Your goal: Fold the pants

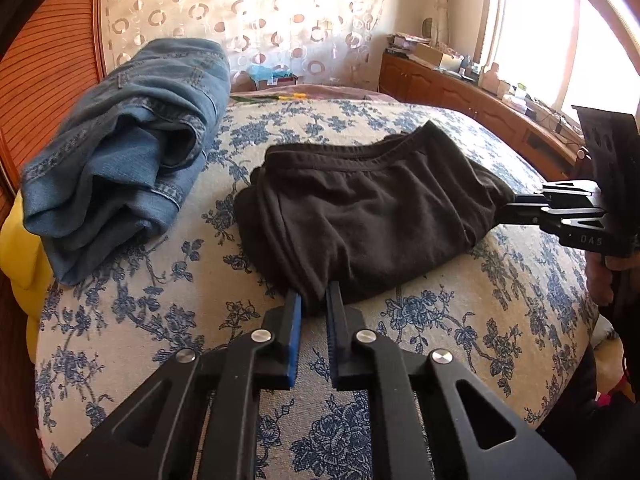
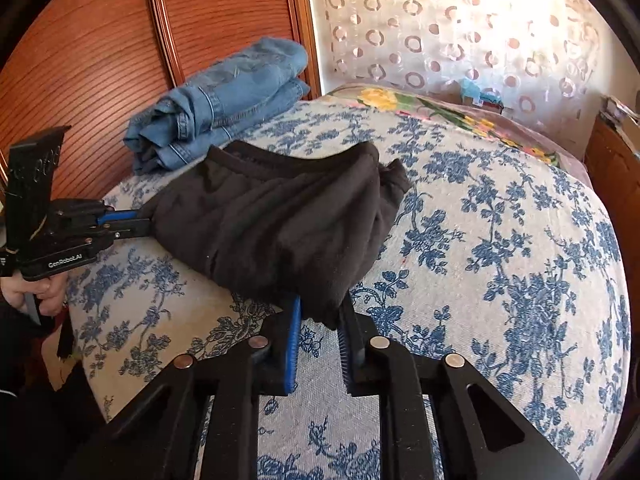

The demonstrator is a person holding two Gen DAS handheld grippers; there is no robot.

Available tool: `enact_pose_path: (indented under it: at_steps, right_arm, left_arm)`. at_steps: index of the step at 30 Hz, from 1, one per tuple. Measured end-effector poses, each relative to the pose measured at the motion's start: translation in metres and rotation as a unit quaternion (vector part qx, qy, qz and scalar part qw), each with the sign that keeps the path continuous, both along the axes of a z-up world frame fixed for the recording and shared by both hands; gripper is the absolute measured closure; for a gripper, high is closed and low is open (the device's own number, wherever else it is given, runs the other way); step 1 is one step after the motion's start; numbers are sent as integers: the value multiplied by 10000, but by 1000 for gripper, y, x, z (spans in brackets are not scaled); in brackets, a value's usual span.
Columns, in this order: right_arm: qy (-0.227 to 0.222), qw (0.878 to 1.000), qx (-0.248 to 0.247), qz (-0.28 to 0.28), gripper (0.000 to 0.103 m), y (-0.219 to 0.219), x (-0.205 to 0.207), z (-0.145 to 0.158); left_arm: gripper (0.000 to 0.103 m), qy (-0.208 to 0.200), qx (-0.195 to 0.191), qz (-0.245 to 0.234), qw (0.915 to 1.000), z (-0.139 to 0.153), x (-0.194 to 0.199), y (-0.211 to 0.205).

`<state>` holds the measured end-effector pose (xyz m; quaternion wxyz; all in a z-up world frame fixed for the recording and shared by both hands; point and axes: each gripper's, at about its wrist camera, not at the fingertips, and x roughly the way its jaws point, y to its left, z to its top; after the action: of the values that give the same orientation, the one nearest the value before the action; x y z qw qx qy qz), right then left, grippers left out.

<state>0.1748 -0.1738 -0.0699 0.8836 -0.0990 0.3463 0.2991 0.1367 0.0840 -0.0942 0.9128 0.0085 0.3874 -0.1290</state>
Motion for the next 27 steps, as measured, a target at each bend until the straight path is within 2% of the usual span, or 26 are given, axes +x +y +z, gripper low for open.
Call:
enact_pose_path:
  at_steps: [7,17,27]
  right_arm:
    - [-74,9999,127,-16,90,-15,-25,8]
    - [63,9996,269,-74,90,-40,-77,9]
    - [125,9991,365,-183,87,-50,-97,10]
  left_arm:
    - [93,-130,-144,28,9998,7,-13,8]
    - [93,-35,-231,-286,9993,7,-50,-3]
    - [92,-72,-264,-386,9989,20,-63,-13]
